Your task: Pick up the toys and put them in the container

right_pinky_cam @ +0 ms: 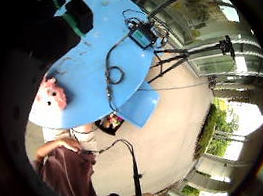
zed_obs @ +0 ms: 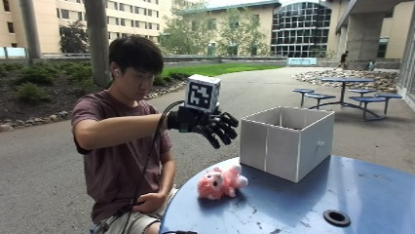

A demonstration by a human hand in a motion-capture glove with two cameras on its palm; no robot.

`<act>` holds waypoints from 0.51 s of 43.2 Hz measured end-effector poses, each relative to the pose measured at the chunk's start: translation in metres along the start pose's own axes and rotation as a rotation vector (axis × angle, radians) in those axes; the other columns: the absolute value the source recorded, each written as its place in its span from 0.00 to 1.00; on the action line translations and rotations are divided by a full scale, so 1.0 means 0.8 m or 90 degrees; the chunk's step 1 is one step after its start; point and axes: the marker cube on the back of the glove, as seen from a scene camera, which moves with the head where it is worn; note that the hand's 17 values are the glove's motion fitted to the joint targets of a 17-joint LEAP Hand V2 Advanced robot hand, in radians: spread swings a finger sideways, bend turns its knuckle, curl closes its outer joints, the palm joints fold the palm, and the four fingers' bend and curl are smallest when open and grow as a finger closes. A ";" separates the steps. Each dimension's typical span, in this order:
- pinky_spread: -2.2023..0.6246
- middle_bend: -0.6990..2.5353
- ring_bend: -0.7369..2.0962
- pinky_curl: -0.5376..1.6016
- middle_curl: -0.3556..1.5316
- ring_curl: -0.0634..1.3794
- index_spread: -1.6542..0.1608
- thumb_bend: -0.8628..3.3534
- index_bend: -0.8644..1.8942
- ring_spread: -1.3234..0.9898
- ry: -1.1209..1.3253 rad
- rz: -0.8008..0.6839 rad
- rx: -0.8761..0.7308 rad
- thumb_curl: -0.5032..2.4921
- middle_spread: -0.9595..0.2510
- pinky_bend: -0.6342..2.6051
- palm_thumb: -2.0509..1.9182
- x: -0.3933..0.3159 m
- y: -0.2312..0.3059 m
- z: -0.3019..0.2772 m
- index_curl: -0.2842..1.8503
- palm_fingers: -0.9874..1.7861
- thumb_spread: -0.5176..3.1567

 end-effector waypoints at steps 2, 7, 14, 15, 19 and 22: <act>0.76 0.28 0.59 0.51 0.42 0.30 0.85 0.20 0.30 0.54 -0.006 -0.014 -0.014 0.28 0.83 0.78 0.53 -0.012 -0.008 0.034 0.13 0.35 0.51; 0.76 0.28 0.59 0.50 0.42 0.29 0.86 0.20 0.30 0.54 -0.030 -0.045 -0.064 0.28 0.83 0.78 0.53 -0.046 -0.025 0.123 0.13 0.35 0.51; 0.77 0.27 0.60 0.51 0.42 0.29 0.87 0.20 0.30 0.55 -0.050 -0.067 -0.191 0.28 0.86 0.78 0.54 -0.088 -0.034 0.250 0.13 0.35 0.51; 0.77 0.27 0.62 0.50 0.42 0.30 0.87 0.21 0.29 0.55 -0.043 -0.065 -0.195 0.28 0.86 0.78 0.54 -0.090 -0.034 0.260 0.13 0.35 0.51; 0.76 0.35 0.71 0.47 0.46 0.34 0.89 0.22 0.28 0.51 -0.031 -0.038 -0.144 0.29 0.86 0.71 0.57 -0.100 -0.037 0.282 0.12 0.47 0.53; 0.76 0.43 0.73 0.44 0.49 0.33 0.89 0.24 0.31 0.49 -0.042 -0.030 -0.110 0.30 0.83 0.66 0.61 -0.103 -0.041 0.284 0.12 0.54 0.54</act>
